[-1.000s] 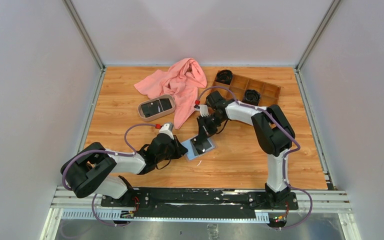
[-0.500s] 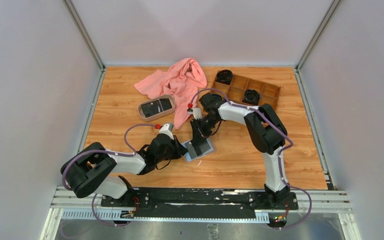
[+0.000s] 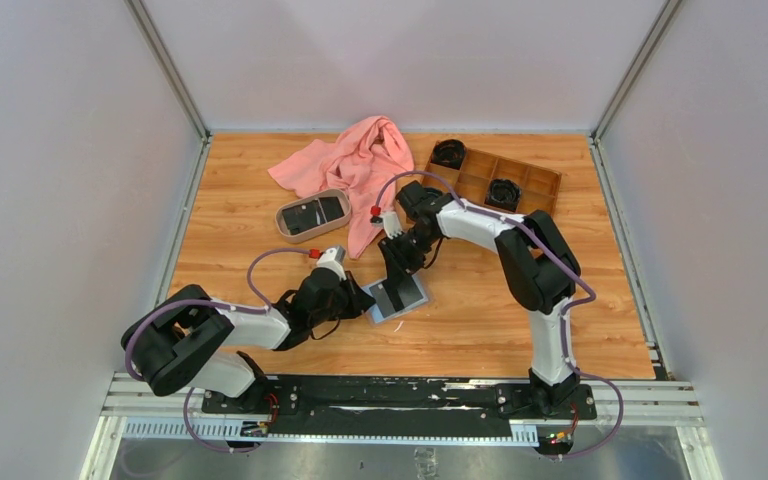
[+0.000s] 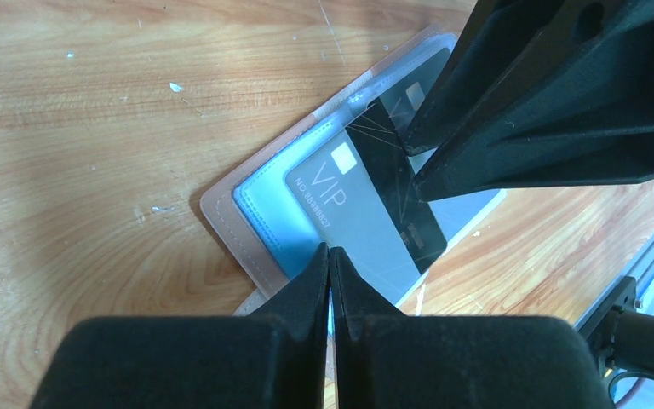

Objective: Put the credit cards into the card holder
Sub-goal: Insert the credit card into the card holder.

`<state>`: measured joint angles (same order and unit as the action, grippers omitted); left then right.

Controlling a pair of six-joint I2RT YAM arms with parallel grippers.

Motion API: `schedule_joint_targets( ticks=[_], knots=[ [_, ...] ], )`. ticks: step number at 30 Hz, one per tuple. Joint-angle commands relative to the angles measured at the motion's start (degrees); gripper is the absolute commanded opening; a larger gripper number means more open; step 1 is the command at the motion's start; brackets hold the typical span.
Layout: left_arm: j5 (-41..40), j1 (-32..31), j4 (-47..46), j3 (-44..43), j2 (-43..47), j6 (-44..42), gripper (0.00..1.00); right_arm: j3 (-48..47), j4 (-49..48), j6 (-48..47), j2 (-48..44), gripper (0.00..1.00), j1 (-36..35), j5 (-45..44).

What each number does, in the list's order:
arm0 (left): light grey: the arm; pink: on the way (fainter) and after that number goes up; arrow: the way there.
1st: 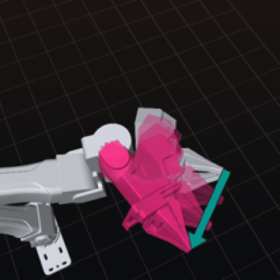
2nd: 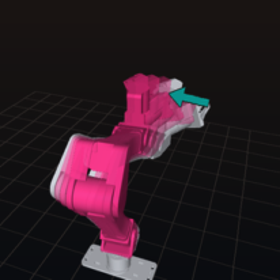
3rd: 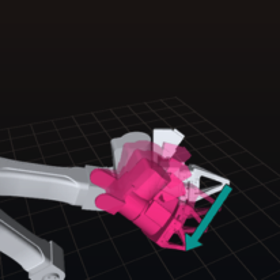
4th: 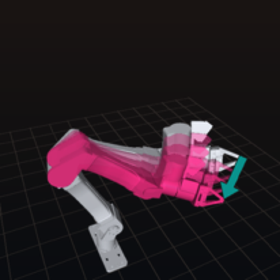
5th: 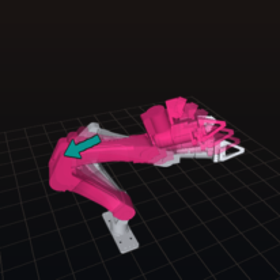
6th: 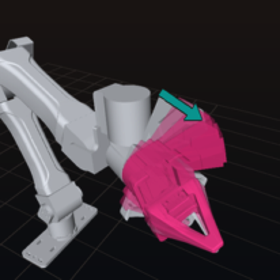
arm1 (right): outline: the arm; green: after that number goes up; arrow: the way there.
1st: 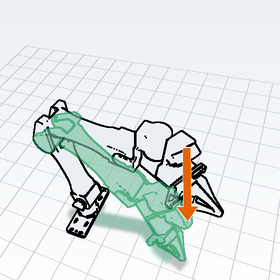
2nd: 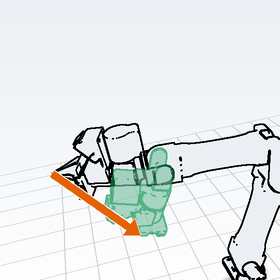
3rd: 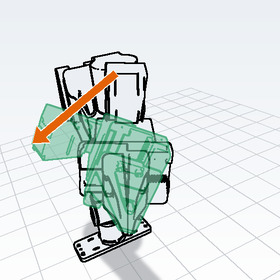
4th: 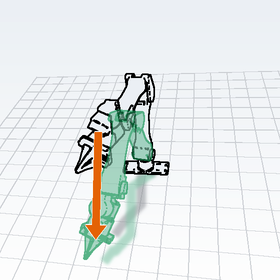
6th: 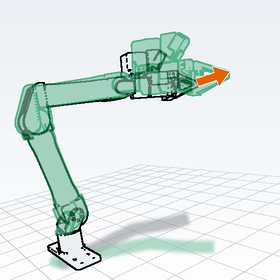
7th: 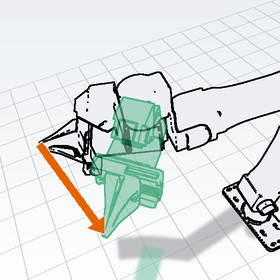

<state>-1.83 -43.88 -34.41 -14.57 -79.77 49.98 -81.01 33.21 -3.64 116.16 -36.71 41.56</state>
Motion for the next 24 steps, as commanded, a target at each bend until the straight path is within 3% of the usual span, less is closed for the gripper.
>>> schedule_joint_targets(
  ticks=[1, 7, 13, 24],
  knots=[
    [-0.3, 0.7, 0.3, 1.5, -0.8, -0.5, 0.01, -1.2, 3.5, -3.9, -1.5, 0.34, -1.3, -5.0],
    [0.2, 1.1, -0.7, 1.9, -0.8, -0.3, 0.01, -0.8, 3.5, -5.3, -1.7, 0.34, -2.2, -8.3],
    [0.5, 1.2, -1.1, 2.0, -1.2, -0.2, 0.01, -0.2, 3.0, -6.6, -2.8, 0.22, -2.4, -11.3],
    [1.0, 1.6, -1.8, 2.2, -1.6, -0.1, 0.01, 0.5, 3.2, -8.0, -3.9, 0.15, -2.8, -12.5]
  ],
)
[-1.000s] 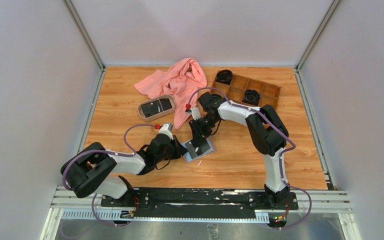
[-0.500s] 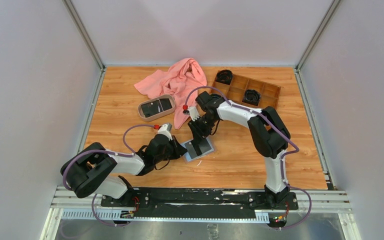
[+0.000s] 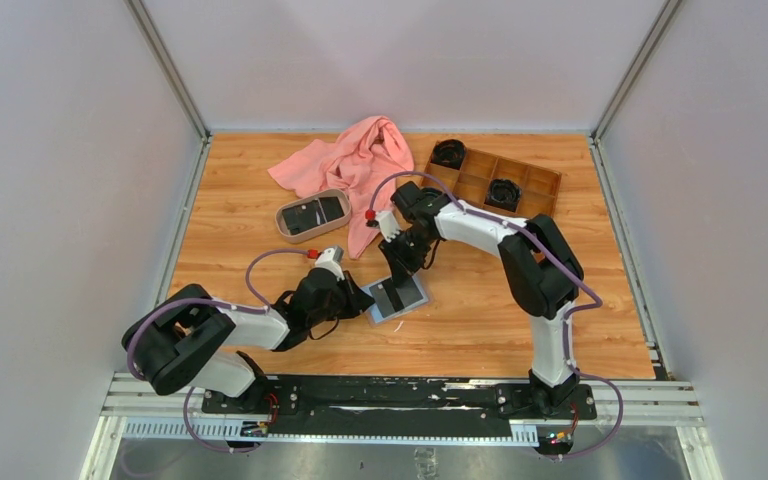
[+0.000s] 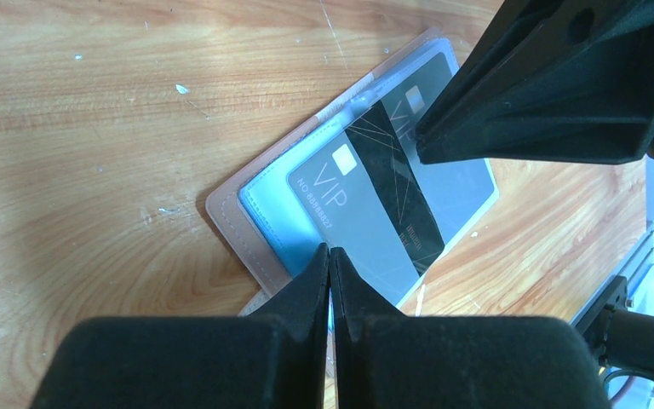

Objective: Put the credit cards into the card holder
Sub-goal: Insert the credit card into the card holder.

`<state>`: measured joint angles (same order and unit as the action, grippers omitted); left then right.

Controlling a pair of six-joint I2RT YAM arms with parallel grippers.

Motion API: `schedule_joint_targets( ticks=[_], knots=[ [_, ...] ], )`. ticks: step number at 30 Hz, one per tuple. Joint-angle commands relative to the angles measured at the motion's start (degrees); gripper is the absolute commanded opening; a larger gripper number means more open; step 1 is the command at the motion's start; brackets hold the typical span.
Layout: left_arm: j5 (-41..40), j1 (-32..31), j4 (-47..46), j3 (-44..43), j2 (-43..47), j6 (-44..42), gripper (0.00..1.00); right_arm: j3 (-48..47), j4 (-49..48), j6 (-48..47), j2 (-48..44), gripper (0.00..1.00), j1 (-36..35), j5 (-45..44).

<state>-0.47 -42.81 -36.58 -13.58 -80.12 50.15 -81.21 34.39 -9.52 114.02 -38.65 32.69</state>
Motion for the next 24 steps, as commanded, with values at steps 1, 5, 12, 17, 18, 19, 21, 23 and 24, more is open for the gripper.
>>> schedule_joint_targets(
  ticks=[1, 5, 12, 17, 18, 19, 21, 23, 24],
  knots=[
    [-0.3, 0.5, 0.3, 1.2, -1.3, -0.3, 0.01, 0.8, 2.1, -2.2, -1.6, 0.14, -0.8, -3.8],
    [-0.2, 0.6, 0.1, 1.3, -1.3, -0.2, 0.01, 1.0, 2.3, -2.4, -0.7, 0.11, -1.3, -4.2],
    [0.0, 0.7, -0.2, 1.4, -1.4, -0.2, 0.01, 0.9, 2.6, -2.6, 1.1, 0.07, -3.2, -3.8],
    [0.1, 0.8, -0.8, 1.6, -1.5, -0.2, 0.01, 0.5, 2.7, -1.8, 2.4, 0.07, -4.5, -2.3],
    [0.1, 0.8, -0.8, 1.6, -1.5, -0.2, 0.01, 0.4, 2.7, -1.5, 2.8, 0.07, -4.7, -1.7],
    [0.1, 0.8, -1.0, 1.6, -1.5, -0.2, 0.01, 0.1, 2.7, -1.3, 3.2, 0.07, -4.9, -1.1],
    [0.1, 0.9, -1.3, 1.8, -1.5, -0.2, 0.01, -0.1, 2.5, -0.6, 3.8, 0.07, -4.9, 0.6],
    [0.1, 0.9, -1.7, 1.9, -1.5, -0.2, 0.02, -0.3, 2.3, -0.1, 4.2, 0.07, -4.9, 2.2],
    [0.1, 1.0, -1.9, 2.0, -1.5, -0.1, 0.03, -0.2, 2.1, 0.0, 4.1, 0.07, -4.9, 2.9]
  ],
)
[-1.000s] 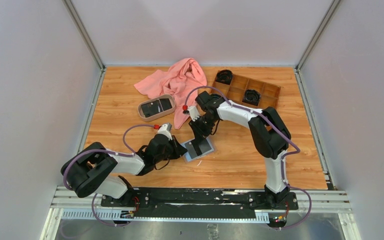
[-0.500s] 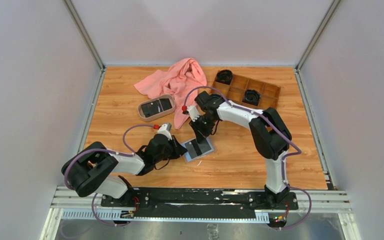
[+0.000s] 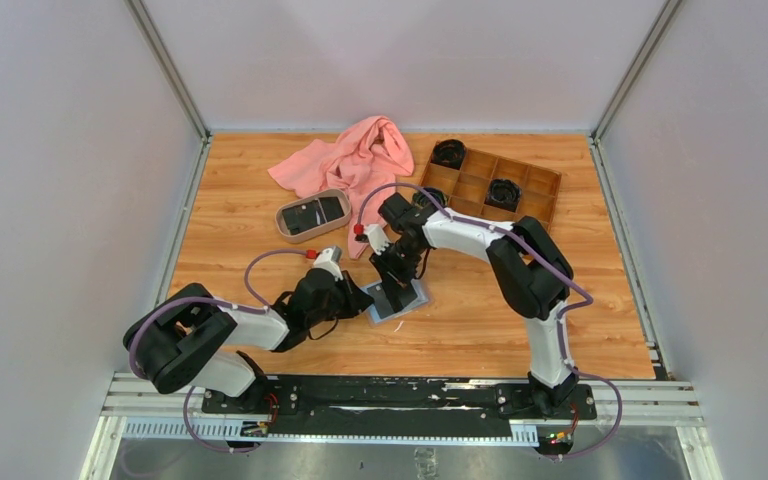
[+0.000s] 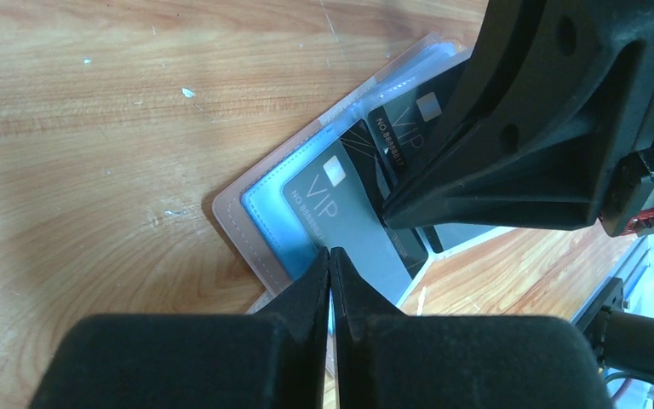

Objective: Put the credit cards into the card holder
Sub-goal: Insert the credit card into the card holder.

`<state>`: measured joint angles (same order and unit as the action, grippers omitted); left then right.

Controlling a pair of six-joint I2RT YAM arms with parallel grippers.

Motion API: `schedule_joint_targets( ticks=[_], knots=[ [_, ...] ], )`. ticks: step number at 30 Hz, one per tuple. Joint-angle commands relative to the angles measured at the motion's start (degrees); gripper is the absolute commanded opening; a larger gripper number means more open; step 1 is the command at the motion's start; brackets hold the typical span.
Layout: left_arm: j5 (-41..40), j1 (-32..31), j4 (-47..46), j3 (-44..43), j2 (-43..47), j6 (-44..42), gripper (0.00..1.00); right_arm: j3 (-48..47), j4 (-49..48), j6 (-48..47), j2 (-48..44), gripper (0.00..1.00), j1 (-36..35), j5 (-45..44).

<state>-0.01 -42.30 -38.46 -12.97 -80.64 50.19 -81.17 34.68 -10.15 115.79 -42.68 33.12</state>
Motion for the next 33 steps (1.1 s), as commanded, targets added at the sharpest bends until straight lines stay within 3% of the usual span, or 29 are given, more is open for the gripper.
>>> schedule_joint_targets(
  ticks=[1, 6, 11, 21, 33],
  knots=[
    [-0.3, 0.5, -0.4, 1.6, -1.0, -0.1, 0.04, -0.1, 1.7, 0.7, 2.0, 0.08, -0.9, 2.9],
    [0.9, 0.8, -1.7, 2.2, -1.0, 0.0, 0.06, 0.4, 1.0, -0.8, -1.9, 0.09, -0.7, 3.9],
    [1.3, 1.0, -2.4, 2.5, -1.1, 0.1, 0.08, 0.6, 2.0, -4.6, -4.6, 0.11, -0.7, -2.4],
    [2.4, 1.3, -4.3, 3.0, -1.6, 0.2, 0.11, 0.0, 3.8, -6.5, -1.2, 0.11, -1.6, -8.3],
    [4.7, 2.1, -8.8, 4.2, -2.8, 0.5, 0.19, -1.1, 4.3, -5.5, 2.6, 0.11, -3.9, -3.8]
  ],
)
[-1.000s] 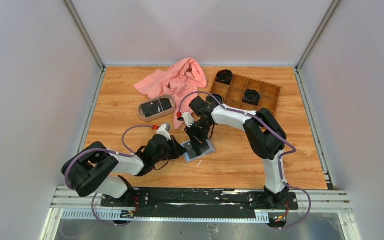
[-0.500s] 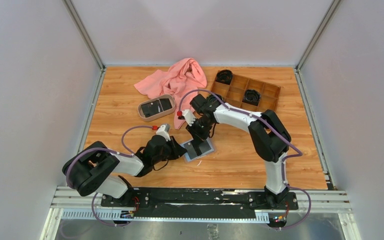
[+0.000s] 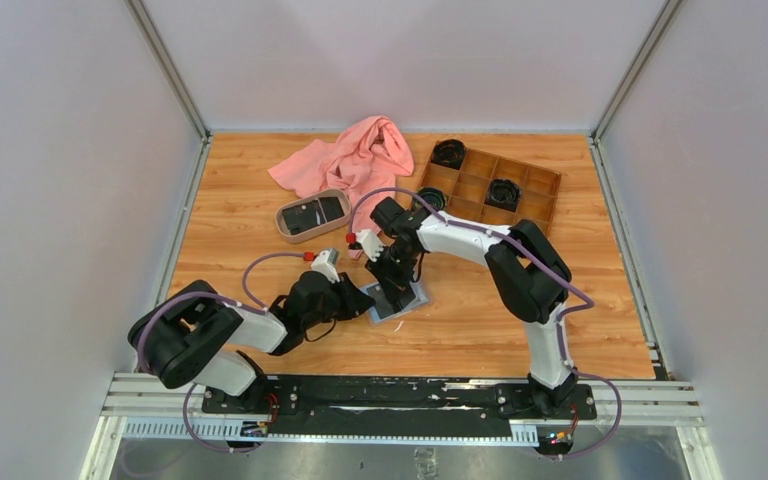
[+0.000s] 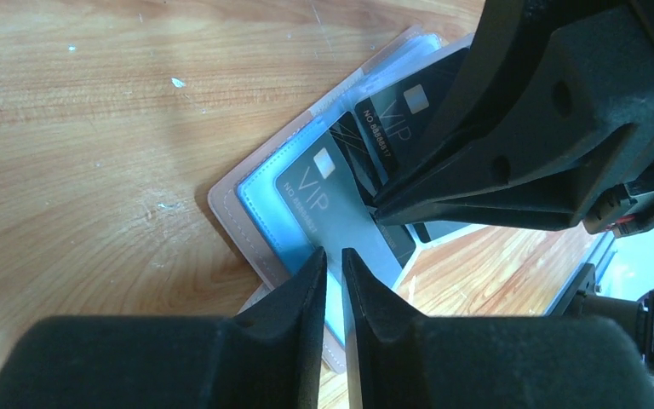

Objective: Put the credit cards into the card holder
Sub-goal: Insert the credit card into the card holder.

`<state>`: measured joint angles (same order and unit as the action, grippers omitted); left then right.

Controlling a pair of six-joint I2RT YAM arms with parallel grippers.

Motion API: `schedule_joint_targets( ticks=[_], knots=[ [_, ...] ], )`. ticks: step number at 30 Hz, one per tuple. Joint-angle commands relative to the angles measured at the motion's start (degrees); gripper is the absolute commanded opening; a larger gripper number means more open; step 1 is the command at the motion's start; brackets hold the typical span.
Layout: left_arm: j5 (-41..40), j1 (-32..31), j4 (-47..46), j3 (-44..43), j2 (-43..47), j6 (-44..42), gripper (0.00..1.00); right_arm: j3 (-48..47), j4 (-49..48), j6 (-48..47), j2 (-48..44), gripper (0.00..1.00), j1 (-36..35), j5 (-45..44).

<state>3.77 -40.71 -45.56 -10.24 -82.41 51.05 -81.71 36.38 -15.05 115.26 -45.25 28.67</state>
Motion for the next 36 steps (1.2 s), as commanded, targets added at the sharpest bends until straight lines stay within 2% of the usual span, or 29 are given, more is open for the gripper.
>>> schedule_joint_targets(
  ticks=[1, 8, 14, 21, 29, 36],
  knots=[
    [0.9, 0.7, -2.1, 1.8, -0.9, -0.3, 0.21, -0.6, 2.5, -0.6, 3.2, 0.12, -1.3, 1.1],
    [0.8, 0.8, -3.5, 3.0, 0.9, -0.4, 0.28, -0.3, 2.5, -2.5, -0.6, 0.14, -0.9, 5.0],
    [1.1, 0.8, -4.2, 4.5, 4.3, -0.7, 0.31, 0.5, 2.5, -5.7, -4.3, 0.18, -0.3, 3.6],
    [1.2, 0.8, -4.0, 5.2, 6.3, -0.9, 0.38, 0.2, 2.6, -3.9, -1.6, 0.26, -0.3, 0.0],
    [2.9, 0.8, -5.6, 3.8, 1.0, -0.4, 0.39, -0.4, 3.0, -2.0, 1.8, 0.35, -0.4, -2.1],
    [3.6, 0.8, -6.5, 3.4, -0.5, 0.0, 0.39, -1.1, 4.5, -1.9, 4.1, 0.36, -0.4, 5.8]
  ],
)
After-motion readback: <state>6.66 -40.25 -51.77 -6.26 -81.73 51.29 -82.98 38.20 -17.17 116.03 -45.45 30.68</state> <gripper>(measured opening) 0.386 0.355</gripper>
